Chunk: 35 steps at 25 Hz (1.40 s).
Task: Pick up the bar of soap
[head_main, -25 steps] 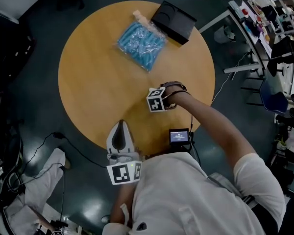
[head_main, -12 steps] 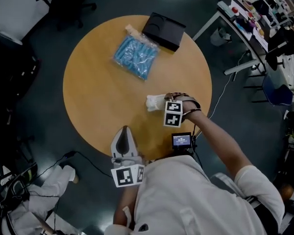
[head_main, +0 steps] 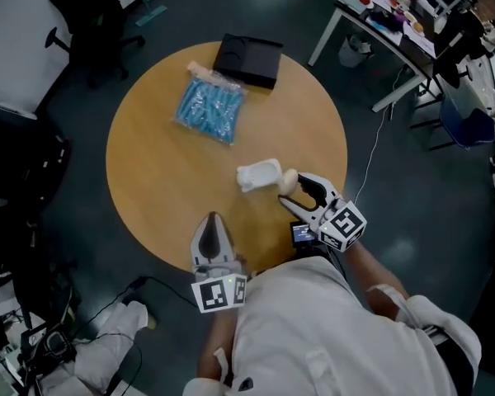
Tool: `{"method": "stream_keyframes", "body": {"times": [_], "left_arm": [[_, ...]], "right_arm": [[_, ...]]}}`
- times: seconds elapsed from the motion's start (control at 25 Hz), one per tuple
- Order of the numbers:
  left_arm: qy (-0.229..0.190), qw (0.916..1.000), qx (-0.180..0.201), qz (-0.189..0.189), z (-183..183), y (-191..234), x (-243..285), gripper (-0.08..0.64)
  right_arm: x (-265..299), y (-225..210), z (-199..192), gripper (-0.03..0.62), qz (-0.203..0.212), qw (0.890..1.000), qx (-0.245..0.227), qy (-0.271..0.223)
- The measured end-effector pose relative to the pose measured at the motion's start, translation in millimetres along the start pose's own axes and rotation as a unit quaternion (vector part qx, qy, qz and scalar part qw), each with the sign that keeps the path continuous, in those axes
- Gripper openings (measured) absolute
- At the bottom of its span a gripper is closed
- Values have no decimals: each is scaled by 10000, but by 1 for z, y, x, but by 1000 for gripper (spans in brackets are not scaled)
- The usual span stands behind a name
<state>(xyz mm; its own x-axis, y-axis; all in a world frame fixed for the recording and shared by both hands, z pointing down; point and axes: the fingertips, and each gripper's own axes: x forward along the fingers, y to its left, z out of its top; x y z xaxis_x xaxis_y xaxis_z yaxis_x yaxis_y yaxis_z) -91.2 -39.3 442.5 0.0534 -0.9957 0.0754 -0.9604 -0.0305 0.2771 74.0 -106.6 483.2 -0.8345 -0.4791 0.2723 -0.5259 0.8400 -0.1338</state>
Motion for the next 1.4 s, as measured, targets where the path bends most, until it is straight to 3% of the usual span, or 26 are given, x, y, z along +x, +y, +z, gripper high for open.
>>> {"method": "stream_keyframes", "body": {"times": [0.24,0.68,1.4], "left_arm": [[39,9999,56,-148,-2,-15,0,6],[59,9998,28,-190,-4,-21,-1,6],[37,9998,31,-194,-5,-22,2,6]], "right_arm": [[-17,10,-8,262,-278,9982,434,-295],[-25,4,-8,262,-526,9974,248,-416],[-24,0,-5,262,-527,9974,188,-444]]}}
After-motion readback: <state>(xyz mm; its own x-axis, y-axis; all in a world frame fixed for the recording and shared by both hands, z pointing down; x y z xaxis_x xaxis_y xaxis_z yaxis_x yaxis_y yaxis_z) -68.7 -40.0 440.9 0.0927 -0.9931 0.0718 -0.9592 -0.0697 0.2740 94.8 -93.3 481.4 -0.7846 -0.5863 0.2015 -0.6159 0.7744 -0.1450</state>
